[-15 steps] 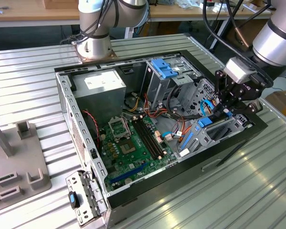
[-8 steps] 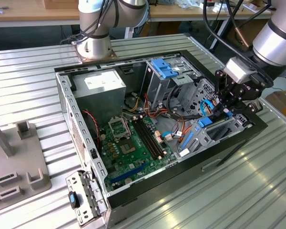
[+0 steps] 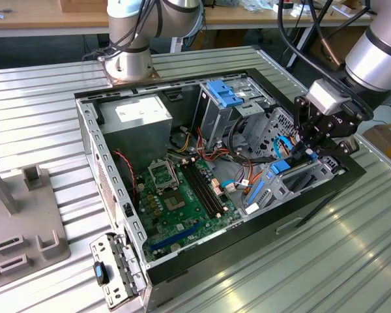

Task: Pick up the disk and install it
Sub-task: 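Insert the second disk wire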

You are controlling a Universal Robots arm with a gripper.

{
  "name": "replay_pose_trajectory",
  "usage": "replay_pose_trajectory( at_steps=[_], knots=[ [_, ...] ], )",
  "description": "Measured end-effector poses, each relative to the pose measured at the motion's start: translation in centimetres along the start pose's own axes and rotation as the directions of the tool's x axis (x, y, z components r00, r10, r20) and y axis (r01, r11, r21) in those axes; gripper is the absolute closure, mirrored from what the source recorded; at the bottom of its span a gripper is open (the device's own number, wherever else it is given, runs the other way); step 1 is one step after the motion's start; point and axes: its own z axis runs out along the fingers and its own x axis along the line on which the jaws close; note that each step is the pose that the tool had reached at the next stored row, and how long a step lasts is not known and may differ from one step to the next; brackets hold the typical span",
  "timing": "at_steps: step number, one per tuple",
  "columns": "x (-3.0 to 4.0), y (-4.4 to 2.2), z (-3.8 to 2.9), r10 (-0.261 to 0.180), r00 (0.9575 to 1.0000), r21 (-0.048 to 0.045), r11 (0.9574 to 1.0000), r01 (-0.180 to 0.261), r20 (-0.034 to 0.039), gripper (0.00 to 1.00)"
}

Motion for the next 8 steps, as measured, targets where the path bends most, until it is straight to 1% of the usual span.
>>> replay_pose_trajectory(
  at_steps=[8],
  knots=[
    [0.03,0.01,0.57,0.0,1.0,0.0,1.0,0.0,-0.0001,0.84]
  ],
)
